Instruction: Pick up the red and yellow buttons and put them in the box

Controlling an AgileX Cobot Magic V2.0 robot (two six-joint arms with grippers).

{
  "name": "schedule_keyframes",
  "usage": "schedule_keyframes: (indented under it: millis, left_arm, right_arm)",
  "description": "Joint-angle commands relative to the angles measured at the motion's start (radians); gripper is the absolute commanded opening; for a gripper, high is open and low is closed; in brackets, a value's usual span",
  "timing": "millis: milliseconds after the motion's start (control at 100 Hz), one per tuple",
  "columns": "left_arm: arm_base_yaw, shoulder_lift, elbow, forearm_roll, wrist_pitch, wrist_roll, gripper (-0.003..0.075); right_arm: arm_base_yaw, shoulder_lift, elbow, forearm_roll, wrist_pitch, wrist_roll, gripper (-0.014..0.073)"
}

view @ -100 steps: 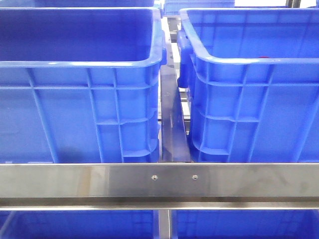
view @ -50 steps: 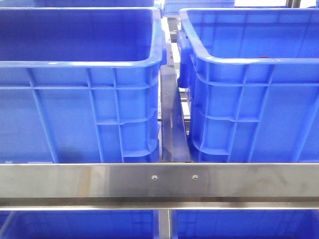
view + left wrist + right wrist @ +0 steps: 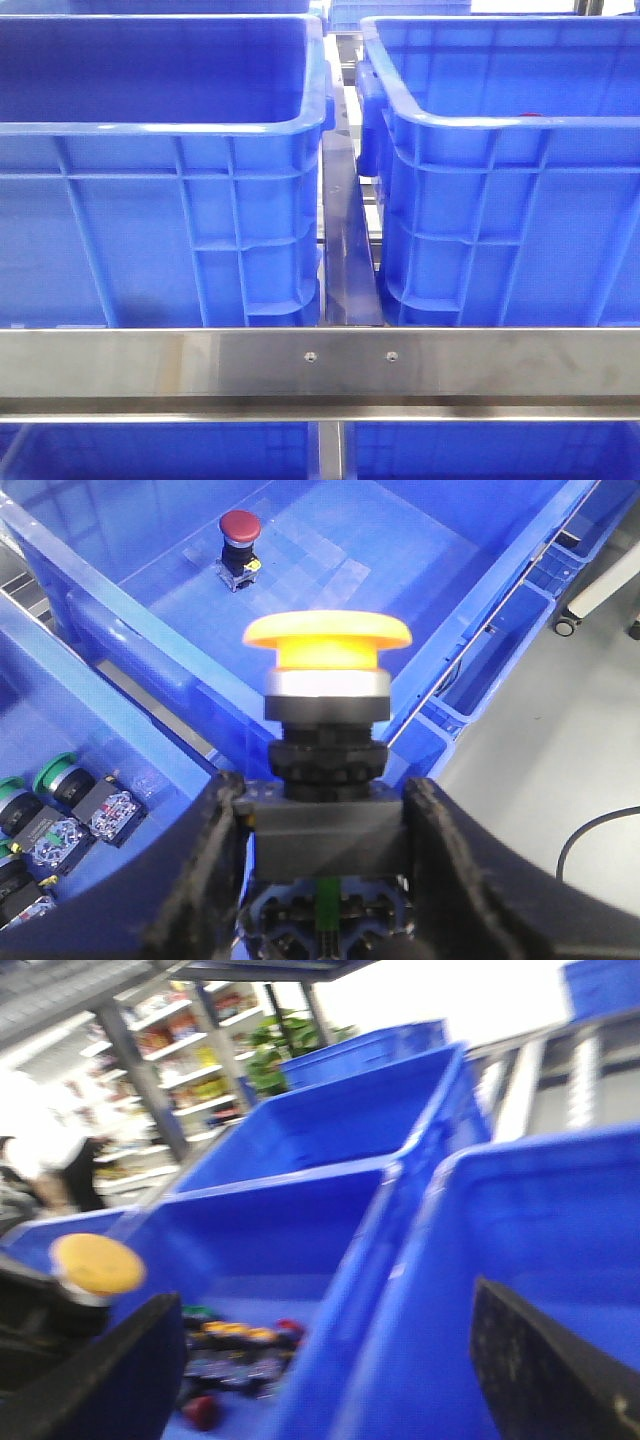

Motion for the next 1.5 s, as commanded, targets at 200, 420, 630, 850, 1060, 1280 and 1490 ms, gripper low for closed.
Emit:
schedule_keyframes:
  millis: [200,420,630,850,1060,1280,1490]
  left_arm:
    - [-0.006,-0.027,-0.029,-0.01,-0.047,0.001,-0.0019]
    - [-0.006,-0.027,-0.029,-0.01,-0.042,0.001,-0.0019]
    - [-0.006,-0.027,-0.029,-0.011,-0.042,0.001,-0.0019]
    - [-0.006,-0.027,-0.029,-0.011,-0.042,0.001,-0.0019]
    - [-0.006,-0.027,-0.029,-0.011,-0.042,0.001,-0.0019]
    - [-0.006,-0.027,-0.029,-0.011,-0.042,0.001,-0.0019]
    - [-0.006,-0.027,-0.029,-0.011,-0.042,-0.002,-0.0017]
  right_arm:
    - [0.0,0.136,-0.061,0.097,0.308,0.21,0.0603]
    - [0.0,0.286,-0.154,0.097,0.485,0.26,0.0603]
    - [0.0,0.453,-0.253,0.097,0.618,0.275,0.0603]
    - [0.0,0.583,-0.338,0.097,0.695,0.276,0.0603]
    - [0.0,0.658,-0.41,0.097,0.784,0.276,0.0601]
    - [0.0,0.682,-0.425,0.097,0.827,0.276,0.042]
    - [0.0,0.682,-0.425,0.097,0.84,0.276,0.0188]
